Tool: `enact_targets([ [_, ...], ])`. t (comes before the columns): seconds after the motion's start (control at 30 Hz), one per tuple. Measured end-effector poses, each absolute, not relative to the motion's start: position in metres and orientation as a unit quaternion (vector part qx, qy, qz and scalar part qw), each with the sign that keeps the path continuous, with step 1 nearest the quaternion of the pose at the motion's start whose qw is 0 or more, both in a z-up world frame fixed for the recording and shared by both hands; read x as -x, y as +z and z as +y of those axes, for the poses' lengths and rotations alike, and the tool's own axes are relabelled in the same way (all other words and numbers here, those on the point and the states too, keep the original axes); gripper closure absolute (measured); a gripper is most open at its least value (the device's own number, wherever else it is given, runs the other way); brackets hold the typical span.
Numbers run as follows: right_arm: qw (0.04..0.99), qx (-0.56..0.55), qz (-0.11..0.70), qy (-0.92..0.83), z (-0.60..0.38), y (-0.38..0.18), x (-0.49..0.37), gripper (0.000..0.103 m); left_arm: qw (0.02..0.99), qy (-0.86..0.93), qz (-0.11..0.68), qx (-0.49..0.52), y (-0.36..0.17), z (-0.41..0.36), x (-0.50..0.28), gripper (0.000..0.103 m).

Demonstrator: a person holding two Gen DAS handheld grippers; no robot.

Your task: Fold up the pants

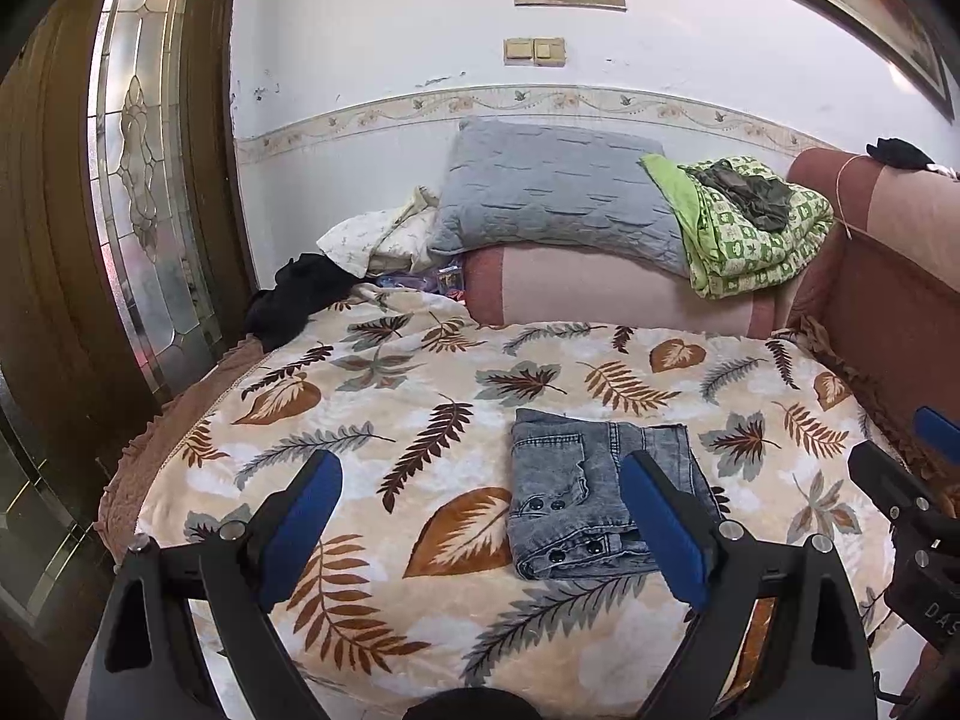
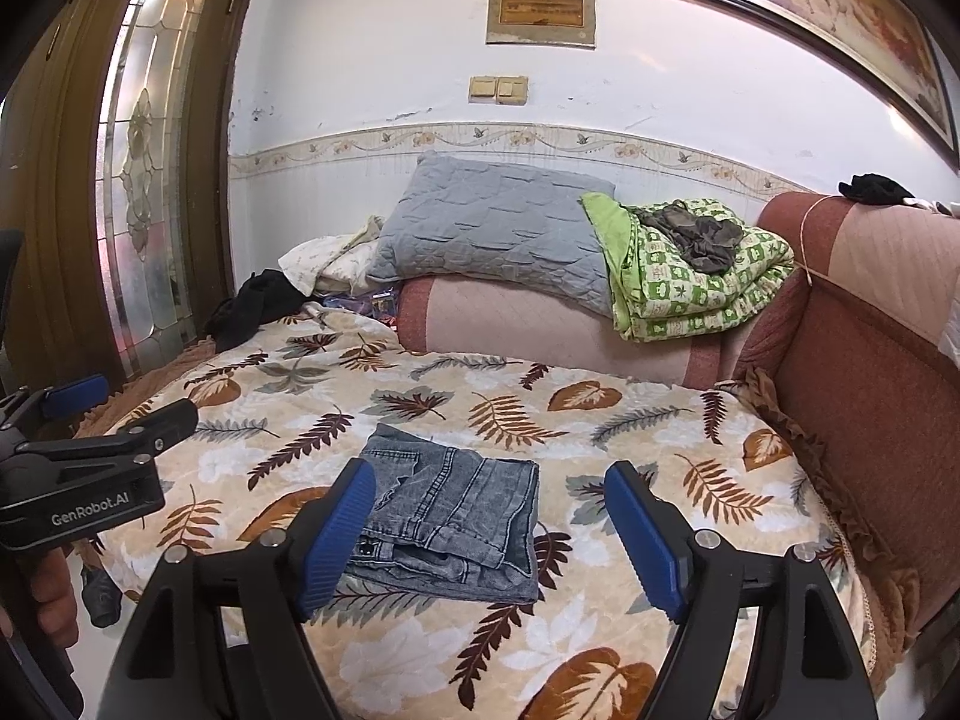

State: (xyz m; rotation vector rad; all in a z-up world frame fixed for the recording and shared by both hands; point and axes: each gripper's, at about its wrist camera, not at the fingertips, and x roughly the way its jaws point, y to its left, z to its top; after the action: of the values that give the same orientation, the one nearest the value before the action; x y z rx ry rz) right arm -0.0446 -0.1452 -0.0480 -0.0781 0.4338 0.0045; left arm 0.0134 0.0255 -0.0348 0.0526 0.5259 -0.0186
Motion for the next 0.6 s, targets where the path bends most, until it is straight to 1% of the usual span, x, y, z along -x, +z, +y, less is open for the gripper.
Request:
enact_targets([
  [0.6,0.973,0.042,0.228,0.005,-0.141,-0.058,0.0404,0.021,0.96,-0.028,0.28,-0.002,-0.0415,0.0219,-0.0196,0.009],
])
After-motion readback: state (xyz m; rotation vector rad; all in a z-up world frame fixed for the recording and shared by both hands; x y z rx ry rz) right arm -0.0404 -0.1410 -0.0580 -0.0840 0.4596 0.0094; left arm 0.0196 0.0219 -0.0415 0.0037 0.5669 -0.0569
